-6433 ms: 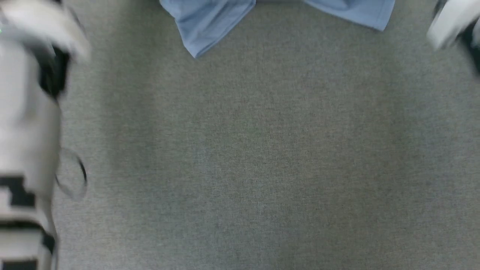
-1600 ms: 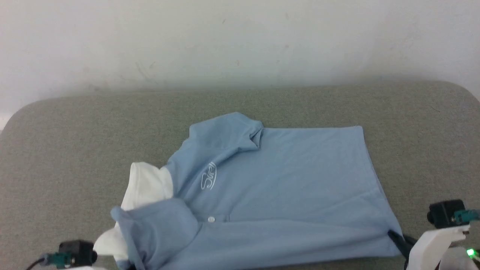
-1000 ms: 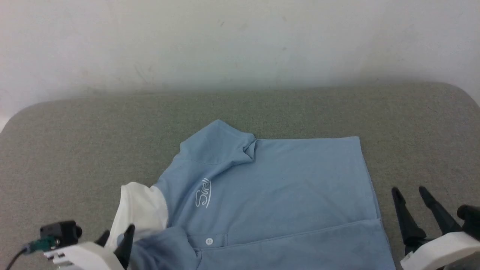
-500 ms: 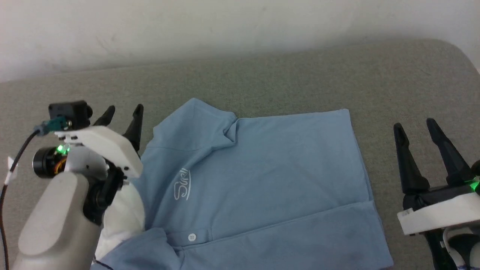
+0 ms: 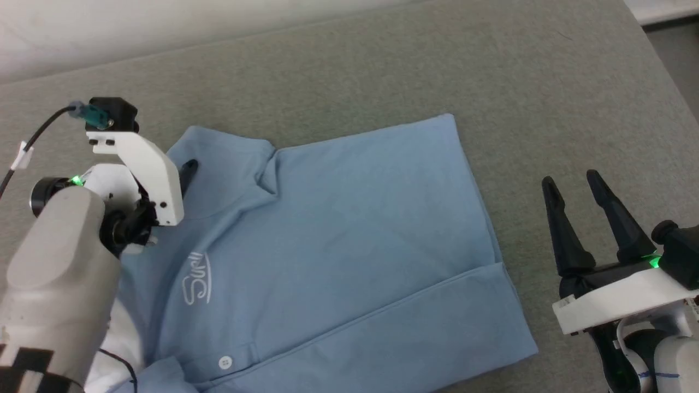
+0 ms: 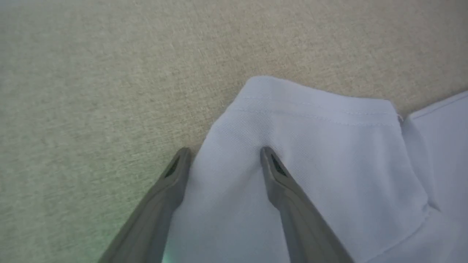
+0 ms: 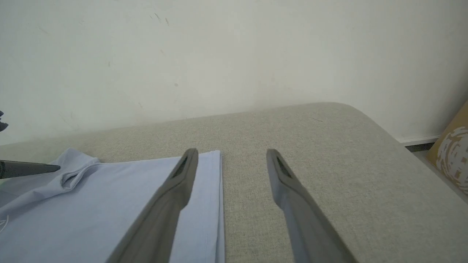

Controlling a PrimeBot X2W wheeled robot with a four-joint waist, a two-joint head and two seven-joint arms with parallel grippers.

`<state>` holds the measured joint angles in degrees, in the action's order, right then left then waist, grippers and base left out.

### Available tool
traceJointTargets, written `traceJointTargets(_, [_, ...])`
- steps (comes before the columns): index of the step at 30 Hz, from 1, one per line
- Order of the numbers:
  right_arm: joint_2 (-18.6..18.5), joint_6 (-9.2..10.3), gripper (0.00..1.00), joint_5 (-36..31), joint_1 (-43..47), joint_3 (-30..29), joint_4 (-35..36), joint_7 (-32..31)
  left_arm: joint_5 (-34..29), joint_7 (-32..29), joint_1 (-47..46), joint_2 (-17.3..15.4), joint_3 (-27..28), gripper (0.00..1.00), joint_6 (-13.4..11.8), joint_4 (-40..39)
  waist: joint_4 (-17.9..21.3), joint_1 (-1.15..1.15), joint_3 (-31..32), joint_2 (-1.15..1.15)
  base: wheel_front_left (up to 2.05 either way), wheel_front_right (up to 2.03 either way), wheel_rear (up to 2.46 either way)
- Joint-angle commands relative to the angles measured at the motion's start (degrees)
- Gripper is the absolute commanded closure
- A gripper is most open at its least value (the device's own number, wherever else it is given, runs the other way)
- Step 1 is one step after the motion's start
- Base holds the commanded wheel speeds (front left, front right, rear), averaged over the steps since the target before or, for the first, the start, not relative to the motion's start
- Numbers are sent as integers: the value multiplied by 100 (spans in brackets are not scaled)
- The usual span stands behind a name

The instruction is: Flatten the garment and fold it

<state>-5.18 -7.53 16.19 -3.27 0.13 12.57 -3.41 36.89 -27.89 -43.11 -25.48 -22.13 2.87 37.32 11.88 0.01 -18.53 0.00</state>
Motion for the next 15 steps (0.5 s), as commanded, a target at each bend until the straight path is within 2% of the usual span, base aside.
traceJointTargets(1, [23, 4, 0, 21, -88, 1, -29, 43, 29, -114, -81, -23, -53, 0, 39, 83, 301, -1, -267, 0, 0, 0, 0])
traceJointTargets(4, [30, 4, 0, 48, -90, 20, -136, 53, 54, -1080, -102, -87, -352, 0, 157, 509, 381, -1, -263, 0, 0, 0, 0])
traceJointTargets(5, [32, 4, 0, 68, -93, 29, -164, 54, 32, -1316, -101, -118, -446, 51, 183, 588, 401, -1, -261, 0, 0, 0, 0])
traceJointTargets(6, [31, 4, 0, 89, -94, 36, -193, 47, 68, -1521, -81, -113, -495, 82, 208, 653, 417, -1, -259, 0, 0, 0, 0])
traceJointTargets(7, [32, 4, 0, 128, -94, 42, -220, 36, 119, -1680, -50, -88, -526, 100, 227, 693, 425, -1, -254, 0, 0, 0, 0])
traceJointTargets(10, [-18, 4, 0, 264, -112, 26, -304, -60, 193, -1676, 17, -12, -524, 100, 224, 642, 386, -1, -255, 0, 0, 0, 0])
traceJointTargets(15, [-234, 4, 0, 651, -444, -56, -651, -370, 106, -632, 119, 30, -297, 100, -79, 395, 161, -1, -235, 0, 0, 0, 0])
